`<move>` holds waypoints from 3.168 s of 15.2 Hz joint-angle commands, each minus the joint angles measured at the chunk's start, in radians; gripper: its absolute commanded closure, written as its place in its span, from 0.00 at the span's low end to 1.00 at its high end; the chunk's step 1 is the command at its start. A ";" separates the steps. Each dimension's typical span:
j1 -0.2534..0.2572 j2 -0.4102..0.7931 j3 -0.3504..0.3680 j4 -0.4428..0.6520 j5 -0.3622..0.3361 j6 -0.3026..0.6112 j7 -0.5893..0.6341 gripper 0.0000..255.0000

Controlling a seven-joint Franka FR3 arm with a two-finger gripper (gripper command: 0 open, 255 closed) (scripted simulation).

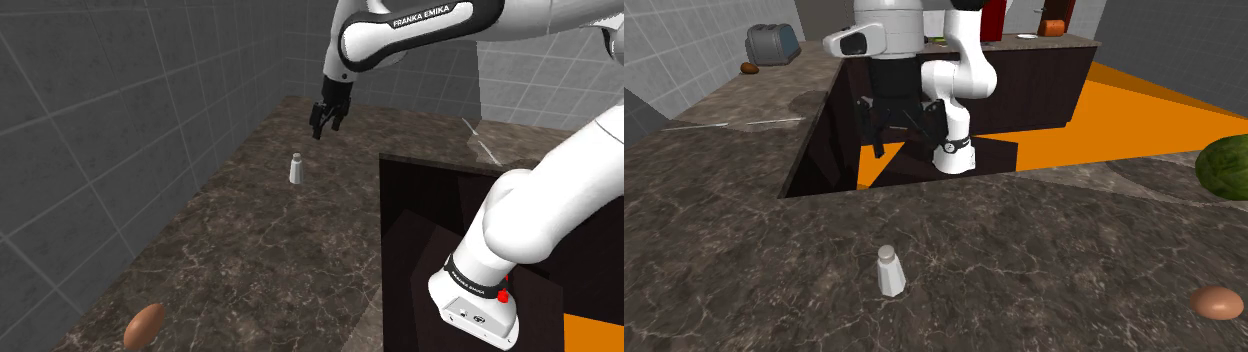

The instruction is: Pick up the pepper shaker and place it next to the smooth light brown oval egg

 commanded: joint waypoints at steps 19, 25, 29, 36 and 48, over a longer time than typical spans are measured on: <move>0.008 0.483 -0.004 0.161 0.013 0.295 -0.111 0.00; 0.008 0.483 -0.004 0.161 0.013 0.295 -0.111 0.00; 0.008 0.483 -0.004 0.161 0.013 0.294 -0.111 1.00; 0.008 0.483 -0.004 0.161 0.013 0.295 -0.111 1.00; 0.008 0.406 -0.006 0.233 0.004 0.145 -0.100 1.00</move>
